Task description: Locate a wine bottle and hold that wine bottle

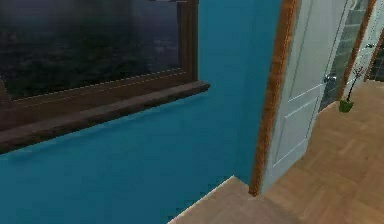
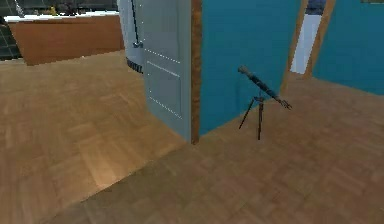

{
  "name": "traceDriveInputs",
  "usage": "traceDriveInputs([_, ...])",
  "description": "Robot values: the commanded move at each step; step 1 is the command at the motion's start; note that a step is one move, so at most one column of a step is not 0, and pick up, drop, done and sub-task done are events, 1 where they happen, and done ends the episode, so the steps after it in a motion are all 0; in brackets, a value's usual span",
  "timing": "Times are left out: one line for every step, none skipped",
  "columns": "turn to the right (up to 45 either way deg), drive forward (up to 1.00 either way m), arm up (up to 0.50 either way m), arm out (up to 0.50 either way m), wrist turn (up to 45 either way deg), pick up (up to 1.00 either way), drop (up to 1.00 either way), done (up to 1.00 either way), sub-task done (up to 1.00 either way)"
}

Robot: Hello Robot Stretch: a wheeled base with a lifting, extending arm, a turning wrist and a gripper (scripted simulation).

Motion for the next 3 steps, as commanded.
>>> traceDriveInputs([24.0,0.00,0.00,0.00,0.0,0.00,0.00,0.00,0.00])
traceDriveInputs([0.0,0.50,0.00,0.00,0.0,0.00,0.00,0.00,0.00])
traceDriveInputs([39.0,0.00,0.00,0.00,0.0,0.00,0.00,0.00,0.00])
